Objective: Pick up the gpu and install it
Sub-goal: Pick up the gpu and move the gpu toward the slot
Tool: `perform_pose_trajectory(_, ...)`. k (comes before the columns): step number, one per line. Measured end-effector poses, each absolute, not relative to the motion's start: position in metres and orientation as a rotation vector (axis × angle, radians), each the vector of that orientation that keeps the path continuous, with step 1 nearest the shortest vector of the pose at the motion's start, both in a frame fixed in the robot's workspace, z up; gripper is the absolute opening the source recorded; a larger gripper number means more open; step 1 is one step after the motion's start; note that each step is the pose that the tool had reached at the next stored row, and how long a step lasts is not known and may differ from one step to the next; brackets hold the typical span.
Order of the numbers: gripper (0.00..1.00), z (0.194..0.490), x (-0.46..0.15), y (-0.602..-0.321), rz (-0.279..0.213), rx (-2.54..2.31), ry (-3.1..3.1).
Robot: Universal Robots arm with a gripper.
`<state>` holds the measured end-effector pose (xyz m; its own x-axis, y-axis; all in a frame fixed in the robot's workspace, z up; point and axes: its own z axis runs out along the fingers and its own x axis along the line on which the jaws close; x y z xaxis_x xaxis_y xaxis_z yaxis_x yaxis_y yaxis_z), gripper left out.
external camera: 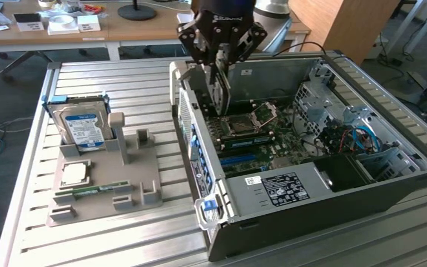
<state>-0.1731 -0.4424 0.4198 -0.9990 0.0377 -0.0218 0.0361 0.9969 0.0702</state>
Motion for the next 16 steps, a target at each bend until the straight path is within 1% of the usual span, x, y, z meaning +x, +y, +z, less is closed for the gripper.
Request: perform_pose_trajectory(16, 0.27, 0.420, -0.120, -0.442, 0.118, 0.058, 3.116)
